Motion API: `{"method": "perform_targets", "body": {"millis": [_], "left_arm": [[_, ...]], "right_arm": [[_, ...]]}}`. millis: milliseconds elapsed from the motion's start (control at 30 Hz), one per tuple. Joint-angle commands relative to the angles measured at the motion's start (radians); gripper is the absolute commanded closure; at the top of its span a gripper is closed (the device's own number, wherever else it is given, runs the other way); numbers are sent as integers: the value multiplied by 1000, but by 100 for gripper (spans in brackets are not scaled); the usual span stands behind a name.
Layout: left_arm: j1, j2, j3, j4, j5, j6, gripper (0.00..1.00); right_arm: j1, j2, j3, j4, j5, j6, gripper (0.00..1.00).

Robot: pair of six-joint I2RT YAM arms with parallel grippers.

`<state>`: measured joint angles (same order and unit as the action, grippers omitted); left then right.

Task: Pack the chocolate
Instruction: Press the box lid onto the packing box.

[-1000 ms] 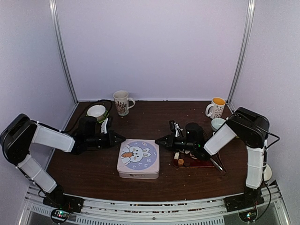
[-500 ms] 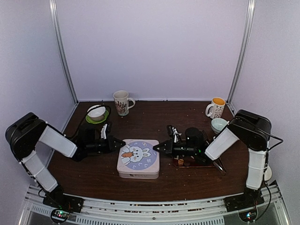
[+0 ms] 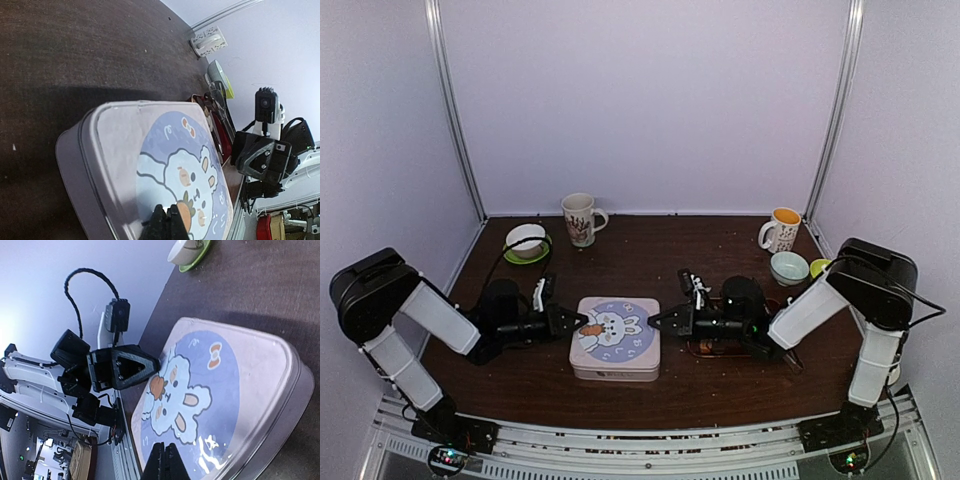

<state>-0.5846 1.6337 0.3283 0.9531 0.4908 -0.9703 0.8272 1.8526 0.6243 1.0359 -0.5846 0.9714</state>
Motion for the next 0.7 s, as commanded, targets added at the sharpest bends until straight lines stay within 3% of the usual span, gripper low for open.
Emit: {"method": "perform_targets", "body": {"millis": [0, 167, 333, 500, 667], "left_arm": [[-14, -133, -21, -148, -29, 8, 100], [-73, -223, -34, -250, -99, 34, 100], [-89, -96, -67, -177, -104, 40, 100], [-100, -97, -96, -97, -79, -23, 100], [-149, -187, -115, -139, -122, -37, 100]], "right_arm": [[20, 88, -9, 6, 44, 10, 100], [27, 16, -27, 32, 42, 27, 100], [63, -46, -62, 59, 44, -1, 100], [96, 27, -115, 123, 113, -1, 100], [100, 107, -117, 170, 126, 8, 100]]}}
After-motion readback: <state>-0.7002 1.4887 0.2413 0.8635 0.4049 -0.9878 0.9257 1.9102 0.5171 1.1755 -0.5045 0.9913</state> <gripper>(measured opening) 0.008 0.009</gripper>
